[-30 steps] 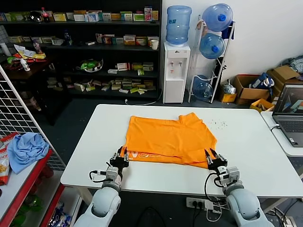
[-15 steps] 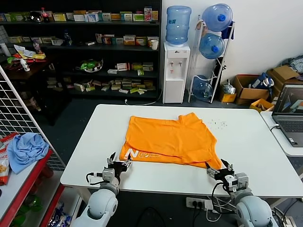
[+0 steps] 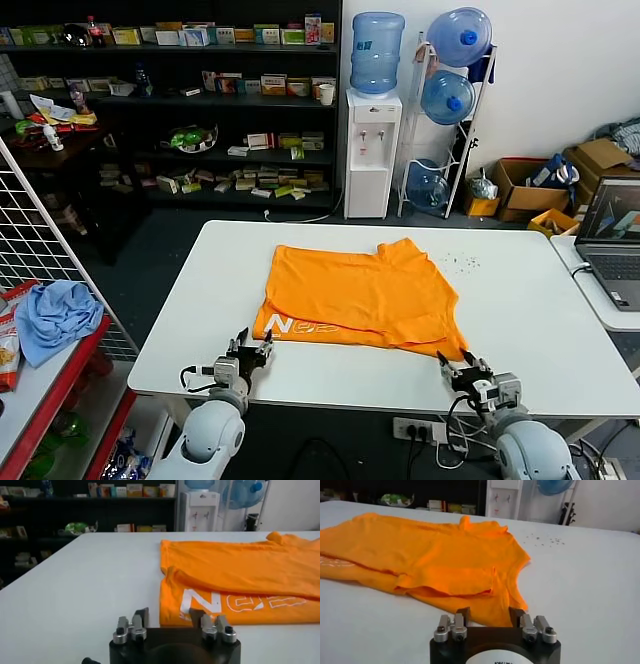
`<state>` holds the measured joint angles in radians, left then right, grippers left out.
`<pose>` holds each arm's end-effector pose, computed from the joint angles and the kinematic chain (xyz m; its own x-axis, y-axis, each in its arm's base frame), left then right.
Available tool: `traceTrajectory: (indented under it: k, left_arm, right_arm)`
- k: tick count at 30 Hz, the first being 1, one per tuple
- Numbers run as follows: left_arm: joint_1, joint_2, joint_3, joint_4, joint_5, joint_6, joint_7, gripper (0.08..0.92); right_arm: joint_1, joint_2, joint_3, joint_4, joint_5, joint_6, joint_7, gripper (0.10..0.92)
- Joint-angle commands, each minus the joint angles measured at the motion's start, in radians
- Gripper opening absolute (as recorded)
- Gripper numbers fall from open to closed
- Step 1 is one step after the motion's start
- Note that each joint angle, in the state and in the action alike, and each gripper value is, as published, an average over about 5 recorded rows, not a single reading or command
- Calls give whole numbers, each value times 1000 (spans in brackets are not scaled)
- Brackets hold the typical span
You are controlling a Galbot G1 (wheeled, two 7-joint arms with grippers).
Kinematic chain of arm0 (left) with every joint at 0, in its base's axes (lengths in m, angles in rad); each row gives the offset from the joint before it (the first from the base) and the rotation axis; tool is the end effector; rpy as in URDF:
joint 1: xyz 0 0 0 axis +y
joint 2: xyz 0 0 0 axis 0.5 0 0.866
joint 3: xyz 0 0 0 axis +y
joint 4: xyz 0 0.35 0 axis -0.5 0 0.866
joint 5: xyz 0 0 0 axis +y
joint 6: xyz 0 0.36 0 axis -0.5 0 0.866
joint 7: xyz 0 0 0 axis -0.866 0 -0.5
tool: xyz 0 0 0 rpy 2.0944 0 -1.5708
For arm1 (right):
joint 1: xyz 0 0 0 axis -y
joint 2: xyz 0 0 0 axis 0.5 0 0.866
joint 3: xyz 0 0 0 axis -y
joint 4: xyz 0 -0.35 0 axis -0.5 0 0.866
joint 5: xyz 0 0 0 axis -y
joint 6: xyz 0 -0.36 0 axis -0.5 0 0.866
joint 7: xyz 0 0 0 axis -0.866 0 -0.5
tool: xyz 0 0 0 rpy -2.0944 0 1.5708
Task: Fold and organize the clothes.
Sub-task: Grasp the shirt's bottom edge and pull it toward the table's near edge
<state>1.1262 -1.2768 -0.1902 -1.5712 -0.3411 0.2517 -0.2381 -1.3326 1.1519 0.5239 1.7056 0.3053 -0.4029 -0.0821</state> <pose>0.3100 -0.0114 -0.3947 -0.9056 0.0782 0.4168 0.0916 0.9957 0.0124 0.2647 -0.1228 -0.3648 -0.8373 -0.0883 0.5395 -0.1402 0.9885 -0.0558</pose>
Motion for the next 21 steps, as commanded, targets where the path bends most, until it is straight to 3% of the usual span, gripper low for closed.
traceTrajectory:
  k: [1,11,16,21]
  left_arm:
    - [10,5,2,-11,-8,1,2,498]
    - [72,39,10,-100,-4,9,-15,212]
    - [129,75,12,-195,-4,26,-26,102]
    - [204,113,8,-281,-4,38,-31,96]
  right_arm:
    - [-2,2,0,-12,-4,-14,3,432]
    - [-46,-35,13,58,12,-32,19,147]
    - [-94,-78,41,117,41,-66,36,125]
    - [-168,-111,79,170,48,-78,40,125]
